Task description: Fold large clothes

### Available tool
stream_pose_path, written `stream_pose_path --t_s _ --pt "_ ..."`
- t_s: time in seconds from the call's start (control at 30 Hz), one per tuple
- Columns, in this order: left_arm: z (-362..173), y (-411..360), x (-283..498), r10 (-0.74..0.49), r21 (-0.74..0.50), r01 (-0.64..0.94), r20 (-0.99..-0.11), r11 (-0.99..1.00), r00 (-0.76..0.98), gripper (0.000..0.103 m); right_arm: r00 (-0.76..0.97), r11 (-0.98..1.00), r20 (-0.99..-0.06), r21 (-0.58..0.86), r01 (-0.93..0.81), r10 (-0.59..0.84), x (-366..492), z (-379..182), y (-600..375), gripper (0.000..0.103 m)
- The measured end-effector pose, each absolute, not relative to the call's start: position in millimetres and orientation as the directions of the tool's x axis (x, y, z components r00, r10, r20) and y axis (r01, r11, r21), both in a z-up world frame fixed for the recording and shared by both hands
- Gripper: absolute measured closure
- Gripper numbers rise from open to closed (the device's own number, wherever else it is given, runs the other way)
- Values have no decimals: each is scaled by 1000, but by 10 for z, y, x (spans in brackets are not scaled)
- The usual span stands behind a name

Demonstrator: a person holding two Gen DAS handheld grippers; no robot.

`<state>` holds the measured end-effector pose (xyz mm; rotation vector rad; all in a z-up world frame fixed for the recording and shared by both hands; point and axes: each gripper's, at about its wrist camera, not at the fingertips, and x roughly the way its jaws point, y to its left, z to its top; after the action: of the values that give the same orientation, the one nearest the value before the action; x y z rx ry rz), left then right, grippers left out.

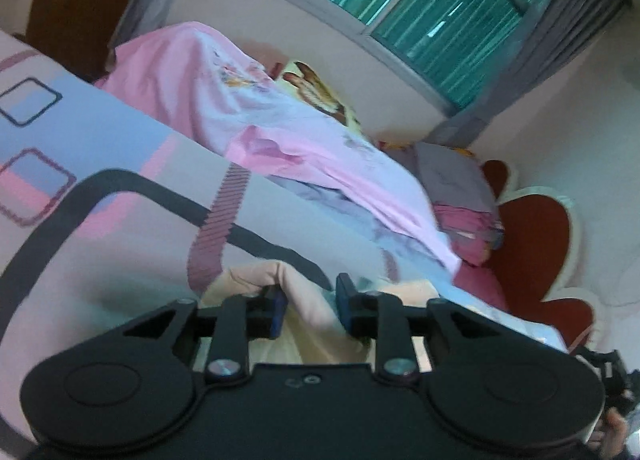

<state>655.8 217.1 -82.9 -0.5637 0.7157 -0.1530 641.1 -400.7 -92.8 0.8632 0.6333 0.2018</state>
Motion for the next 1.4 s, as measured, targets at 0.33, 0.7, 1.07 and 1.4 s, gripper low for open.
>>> stream_pose_path --t_s 0.33,0.7,1.07,1.4 --pt "-835 2432 6469 -273 -577 -52 -462 815 844 8 749 756 -514 654 27 418 6515 -1149 -3947 17" --pt "-793 2490 6640 -353 -481 77 -516 873 781 18 697 805 -574 594 -8 430 6696 -1226 -3786 44" --pt "-1028 2485 6729 -426 -510 165 -452 844 784 99 766 853 -508 512 -99 393 6674 -1170 -3679 93" --pt "-1429 2307 6956 -220 -289 5 -717 957 662 100 676 881 -659 471 30 329 6879 -1709 -3639 92"
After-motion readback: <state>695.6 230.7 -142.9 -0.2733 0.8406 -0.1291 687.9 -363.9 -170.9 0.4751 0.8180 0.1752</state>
